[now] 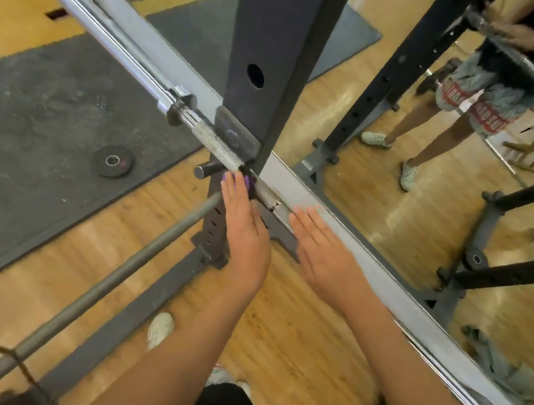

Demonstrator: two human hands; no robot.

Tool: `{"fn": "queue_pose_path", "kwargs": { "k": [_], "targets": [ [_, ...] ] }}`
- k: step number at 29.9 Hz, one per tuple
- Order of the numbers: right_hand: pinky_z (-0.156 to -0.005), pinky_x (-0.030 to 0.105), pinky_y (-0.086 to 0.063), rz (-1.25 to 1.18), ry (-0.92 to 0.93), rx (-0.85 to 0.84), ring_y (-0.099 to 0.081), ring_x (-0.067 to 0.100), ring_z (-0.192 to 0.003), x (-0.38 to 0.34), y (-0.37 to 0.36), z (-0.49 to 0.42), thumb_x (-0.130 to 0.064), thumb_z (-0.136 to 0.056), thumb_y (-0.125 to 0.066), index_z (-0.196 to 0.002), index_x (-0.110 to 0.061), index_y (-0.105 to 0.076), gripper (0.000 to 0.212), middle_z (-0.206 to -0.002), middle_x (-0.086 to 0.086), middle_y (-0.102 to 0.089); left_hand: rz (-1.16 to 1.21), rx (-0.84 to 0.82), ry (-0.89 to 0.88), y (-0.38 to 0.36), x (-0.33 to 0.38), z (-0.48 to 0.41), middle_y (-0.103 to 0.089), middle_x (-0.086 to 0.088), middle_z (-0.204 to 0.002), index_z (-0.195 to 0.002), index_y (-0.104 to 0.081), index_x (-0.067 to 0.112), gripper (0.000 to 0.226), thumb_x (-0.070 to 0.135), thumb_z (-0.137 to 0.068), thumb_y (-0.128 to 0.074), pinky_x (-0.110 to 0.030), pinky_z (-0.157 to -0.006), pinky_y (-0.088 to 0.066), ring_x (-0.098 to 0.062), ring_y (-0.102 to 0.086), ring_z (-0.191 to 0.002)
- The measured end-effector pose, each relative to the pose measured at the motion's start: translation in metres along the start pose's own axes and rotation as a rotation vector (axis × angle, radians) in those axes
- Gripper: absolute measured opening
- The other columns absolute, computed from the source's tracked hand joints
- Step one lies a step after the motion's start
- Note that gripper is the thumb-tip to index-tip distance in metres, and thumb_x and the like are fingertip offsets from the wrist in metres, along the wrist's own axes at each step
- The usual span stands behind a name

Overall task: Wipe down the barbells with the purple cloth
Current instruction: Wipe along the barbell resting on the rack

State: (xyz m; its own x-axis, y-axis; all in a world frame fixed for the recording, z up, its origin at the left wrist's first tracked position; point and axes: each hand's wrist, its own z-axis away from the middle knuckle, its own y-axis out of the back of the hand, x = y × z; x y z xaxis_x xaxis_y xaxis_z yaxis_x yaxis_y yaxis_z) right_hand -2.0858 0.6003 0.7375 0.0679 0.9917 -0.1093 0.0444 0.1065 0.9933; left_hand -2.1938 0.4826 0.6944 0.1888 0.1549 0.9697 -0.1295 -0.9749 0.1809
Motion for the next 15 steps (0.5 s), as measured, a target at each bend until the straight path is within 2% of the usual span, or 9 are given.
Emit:
{"fn": "queue_pose_path", "kwargs": {
  "k": [2,4,6,7,11,13,15],
  "targets": [
    [-0.120,0.046,-0.033,0.010,0.058,-0.024,-0.010,0.016,-0.155,0.004,-0.008,-0.006,-0.019,-0.105,-0.028,-0.159,-0.013,-0.010,0.057,-0.166,0.003,-0.015,0.037,0.008,0.008,-0.005,0.006,-0.002,-0.007,0.002,-0.167,-0.160,-0.016,0.011,0.054,0.006,-0.108,-0.033,-0.027,-0.126,-0.008,-0.015,0.001,-0.156],
    [-0.122,0.046,-0.028,0.012,0.096,-0.021,-0.009,0.020,-0.156,0.010,-0.012,-0.004,-0.006,-0.100,-0.038,-0.160,-0.017,-0.003,0.070,-0.168,0.004,-0.008,0.097,0.035,0.068,-0.015,0.019,-0.007,-0.005,0.005,-0.166,-0.159,-0.014,0.012,0.054,0.009,-0.109,-0.032,-0.025,-0.125,-0.007,-0.014,0.001,-0.156],
    [-0.124,0.042,-0.023,-0.006,0.123,-0.061,-0.004,0.020,-0.156,0.013,-0.007,-0.005,0.006,-0.094,-0.049,-0.162,-0.023,0.004,0.091,-0.169,-0.001,0.001,0.198,0.126,0.223,-0.024,0.033,-0.015,-0.005,0.002,-0.167,-0.160,-0.012,0.011,0.053,0.013,-0.110,-0.029,-0.031,-0.127,-0.009,-0.012,-0.001,-0.156],
    [-0.124,0.042,-0.022,-0.019,0.142,-0.096,-0.003,0.020,-0.156,0.015,-0.004,-0.006,0.007,-0.094,-0.050,-0.162,-0.023,0.005,0.092,-0.170,-0.001,0.003,0.252,0.182,0.308,-0.025,0.038,-0.020,-0.006,0.001,-0.168,-0.160,-0.011,0.011,0.053,0.014,-0.110,-0.028,-0.033,-0.127,-0.010,-0.012,-0.003,-0.156],
    [-0.122,0.050,-0.027,-0.017,0.231,-0.188,-0.009,0.024,-0.156,0.027,0.005,-0.014,-0.016,-0.104,-0.033,-0.161,-0.010,-0.012,0.061,-0.170,0.007,-0.008,0.314,0.238,0.408,-0.026,0.050,-0.022,-0.009,0.002,-0.169,-0.161,-0.010,0.015,0.054,0.014,-0.110,-0.027,-0.032,-0.126,-0.011,-0.009,-0.005,-0.155],
    [-0.122,0.050,-0.027,-0.035,0.226,-0.180,-0.011,0.023,-0.156,0.029,0.002,-0.016,-0.023,-0.106,-0.031,-0.160,-0.008,-0.016,0.059,-0.169,0.007,-0.010,0.309,0.212,0.421,-0.027,0.059,-0.016,-0.008,0.003,-0.169,-0.161,-0.009,0.017,0.054,0.015,-0.110,-0.028,-0.030,-0.126,-0.011,-0.008,-0.005,-0.155],
    [-0.122,0.051,-0.026,-0.066,0.217,-0.177,-0.010,0.023,-0.156,0.027,0.000,-0.016,-0.027,-0.107,-0.035,-0.161,-0.010,-0.015,0.060,-0.170,0.005,-0.009,0.311,0.172,0.417,-0.025,0.054,-0.015,-0.010,0.000,-0.169,-0.161,-0.009,0.019,0.054,0.018,-0.110,-0.028,-0.034,-0.126,-0.014,-0.012,-0.008,-0.155]
  ]
}}
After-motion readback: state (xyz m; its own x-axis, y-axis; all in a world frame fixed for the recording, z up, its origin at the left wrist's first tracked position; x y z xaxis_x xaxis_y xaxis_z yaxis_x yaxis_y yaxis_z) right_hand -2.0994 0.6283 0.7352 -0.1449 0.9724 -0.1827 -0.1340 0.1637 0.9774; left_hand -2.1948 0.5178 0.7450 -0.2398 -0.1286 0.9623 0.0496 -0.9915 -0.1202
